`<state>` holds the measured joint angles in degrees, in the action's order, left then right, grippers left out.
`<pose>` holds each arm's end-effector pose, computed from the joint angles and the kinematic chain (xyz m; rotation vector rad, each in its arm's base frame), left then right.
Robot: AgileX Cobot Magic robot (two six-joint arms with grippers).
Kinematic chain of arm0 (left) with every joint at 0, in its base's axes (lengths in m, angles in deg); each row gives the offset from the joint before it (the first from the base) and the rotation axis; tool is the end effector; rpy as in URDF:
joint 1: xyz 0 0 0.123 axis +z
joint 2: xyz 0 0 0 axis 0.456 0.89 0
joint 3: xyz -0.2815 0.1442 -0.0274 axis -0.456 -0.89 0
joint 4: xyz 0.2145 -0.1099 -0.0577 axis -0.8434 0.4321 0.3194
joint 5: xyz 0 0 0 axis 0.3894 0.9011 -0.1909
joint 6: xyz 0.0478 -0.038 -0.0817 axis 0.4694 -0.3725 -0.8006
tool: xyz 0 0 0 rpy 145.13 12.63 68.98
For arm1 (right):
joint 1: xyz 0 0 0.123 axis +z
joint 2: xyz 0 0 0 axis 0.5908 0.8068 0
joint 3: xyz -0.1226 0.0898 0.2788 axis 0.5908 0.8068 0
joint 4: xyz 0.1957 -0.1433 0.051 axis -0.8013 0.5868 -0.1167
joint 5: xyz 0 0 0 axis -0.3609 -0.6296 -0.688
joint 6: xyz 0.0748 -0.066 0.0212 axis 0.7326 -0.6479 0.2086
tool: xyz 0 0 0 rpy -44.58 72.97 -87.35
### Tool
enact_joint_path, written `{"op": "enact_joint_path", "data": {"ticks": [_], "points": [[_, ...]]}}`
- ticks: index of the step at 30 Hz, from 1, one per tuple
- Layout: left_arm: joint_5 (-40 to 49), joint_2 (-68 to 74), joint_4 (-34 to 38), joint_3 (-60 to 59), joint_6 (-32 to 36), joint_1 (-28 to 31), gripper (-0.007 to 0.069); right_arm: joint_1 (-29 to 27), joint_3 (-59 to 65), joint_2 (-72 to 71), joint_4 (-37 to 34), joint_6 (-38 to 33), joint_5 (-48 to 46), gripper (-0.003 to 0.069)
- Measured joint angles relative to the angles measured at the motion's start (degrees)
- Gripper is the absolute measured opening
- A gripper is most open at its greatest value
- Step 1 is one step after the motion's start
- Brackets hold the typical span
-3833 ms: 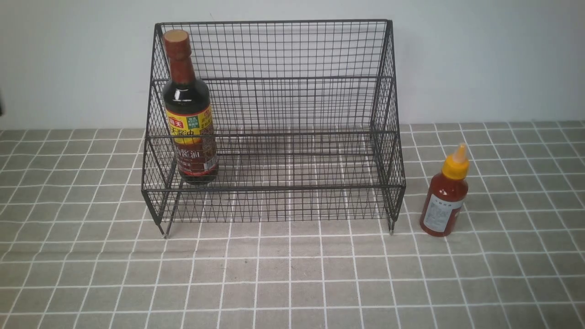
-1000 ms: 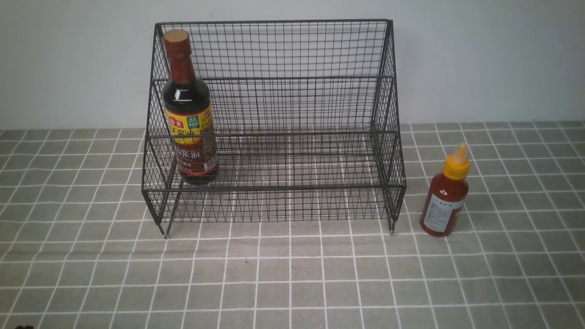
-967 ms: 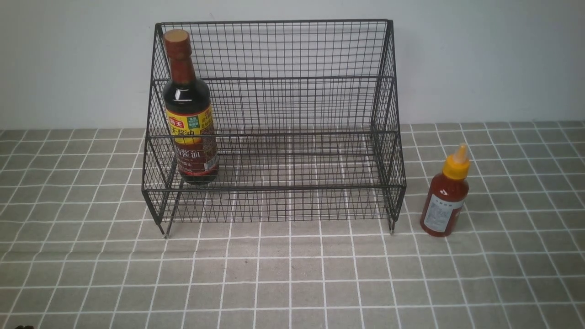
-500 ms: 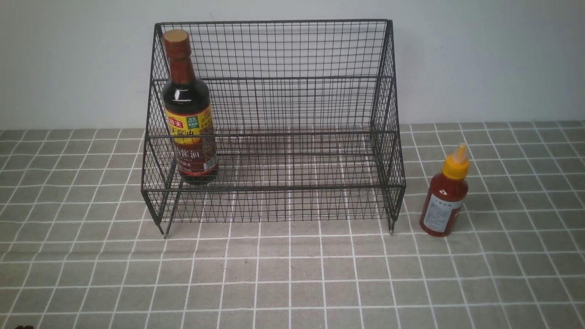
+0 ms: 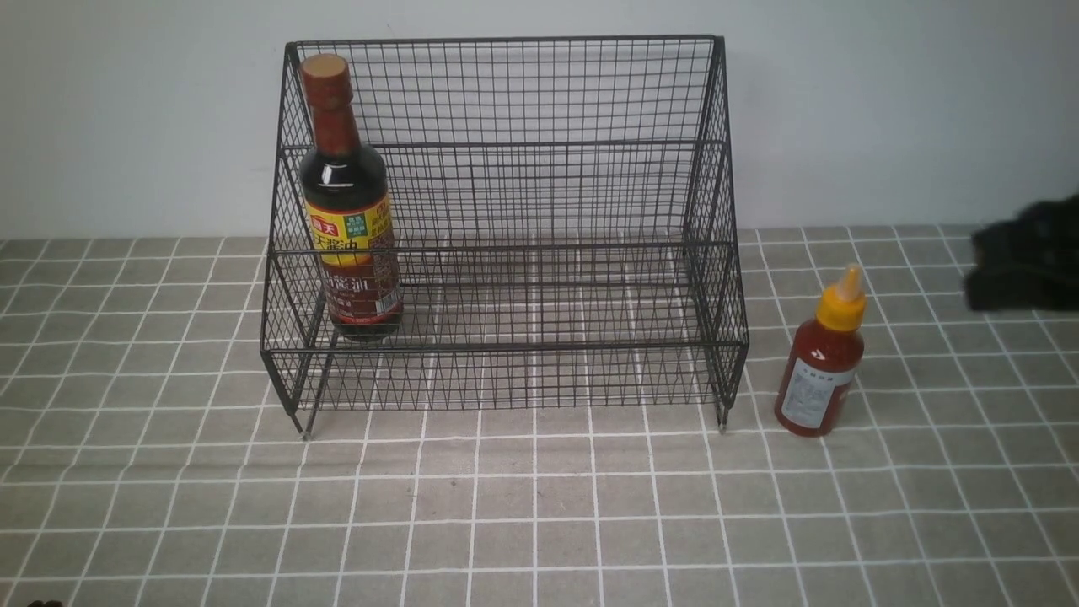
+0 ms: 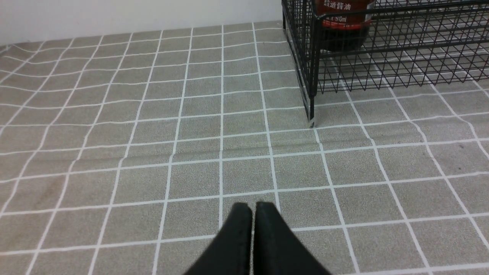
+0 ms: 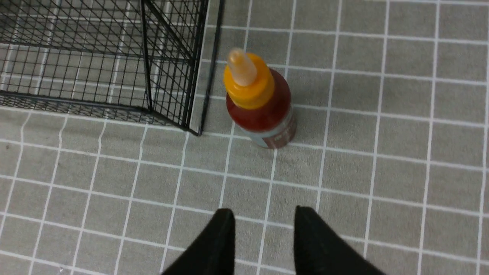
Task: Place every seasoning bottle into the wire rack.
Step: Use the right arm to grab the condiment bottle closest to it
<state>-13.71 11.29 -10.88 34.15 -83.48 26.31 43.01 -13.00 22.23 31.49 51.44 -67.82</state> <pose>0.0261 -0.0009 0.1674 0.0663 1.8788 0.0217 0.2548 0.0495 0.3612 -0.2007 2.6504 0.2921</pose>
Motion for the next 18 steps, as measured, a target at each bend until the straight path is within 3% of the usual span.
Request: {"op": "enact_joint_path", "data": {"ticks": [5, 9, 18], "points": [[0.0, 0.0, 0.0, 0.0, 0.0, 0.0, -0.0007, 4.1, -1.4, 6.7, 2.0, -0.4, 7.6, 0.0463], [0.0, 0.0, 0.0, 0.0, 0.0, 0.0, -0.0007, 4.7, -1.5, 11.0, 2.5, 0.0, 12.4, 0.0566], [0.0, 0.0, 0.0, 0.0, 0.0, 0.0, -0.0007, 4.7, -1.5, 18.4, 3.0, 0.0, 18.7, 0.0585]]}}
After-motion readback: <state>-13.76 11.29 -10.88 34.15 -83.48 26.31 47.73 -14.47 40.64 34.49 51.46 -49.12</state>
